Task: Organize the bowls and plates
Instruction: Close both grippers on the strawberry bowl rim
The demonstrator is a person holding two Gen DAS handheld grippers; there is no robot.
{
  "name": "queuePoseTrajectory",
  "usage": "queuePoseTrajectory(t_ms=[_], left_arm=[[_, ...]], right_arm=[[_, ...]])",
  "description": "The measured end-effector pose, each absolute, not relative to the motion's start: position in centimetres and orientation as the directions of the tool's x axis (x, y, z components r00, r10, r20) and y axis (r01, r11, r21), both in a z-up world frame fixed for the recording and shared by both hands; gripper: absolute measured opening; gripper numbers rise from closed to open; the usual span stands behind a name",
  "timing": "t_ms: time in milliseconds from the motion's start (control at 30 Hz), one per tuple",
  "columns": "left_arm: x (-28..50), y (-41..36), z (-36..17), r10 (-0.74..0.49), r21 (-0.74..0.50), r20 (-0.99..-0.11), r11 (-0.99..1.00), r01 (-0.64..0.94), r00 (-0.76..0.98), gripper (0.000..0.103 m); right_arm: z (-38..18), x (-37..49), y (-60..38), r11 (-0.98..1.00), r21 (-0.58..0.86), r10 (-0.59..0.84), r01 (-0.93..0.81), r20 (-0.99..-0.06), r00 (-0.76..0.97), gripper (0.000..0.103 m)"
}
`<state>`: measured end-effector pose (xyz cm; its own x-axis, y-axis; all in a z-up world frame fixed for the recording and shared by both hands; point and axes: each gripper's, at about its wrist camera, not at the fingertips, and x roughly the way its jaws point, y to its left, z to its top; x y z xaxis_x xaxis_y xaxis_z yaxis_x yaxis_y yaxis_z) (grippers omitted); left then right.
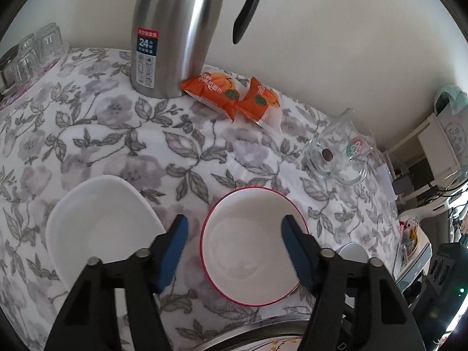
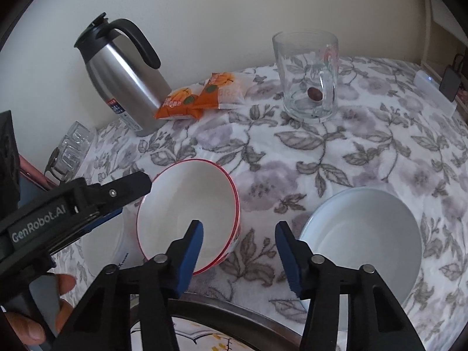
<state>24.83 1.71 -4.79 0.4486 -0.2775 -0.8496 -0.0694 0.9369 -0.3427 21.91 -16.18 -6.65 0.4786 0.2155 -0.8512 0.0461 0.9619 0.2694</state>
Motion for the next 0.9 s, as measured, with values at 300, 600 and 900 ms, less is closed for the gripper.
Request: queuePoseTrajectory(t_ms=[300,600,900], left_arm=[[25.4,2.0,-6.0,-0.261,-0.328,-0.866,0.941,-0.088,0.427,0.049],[25.6,2.1,-7.5,-0.256,-0.323,-0.879,0.941,-0.106,0.402,0.036],[25.8,1.9,-8.7,-0.251,-0.313,-0.889,0.943,-0.11,0.382,0.03]], right_arm=[[-7.5,22.4,-16.0,0.962,0.268,0.219,0.041,-0.856,0.469,0.038],[-8.4,22.5,-16.0,0.962,0.268,0.219,0.047,-0.864,0.452,0.035],[-8.7,22.7,-15.5,0.971,0.237,0.197,0.035,-0.871,0.45,0.034]])
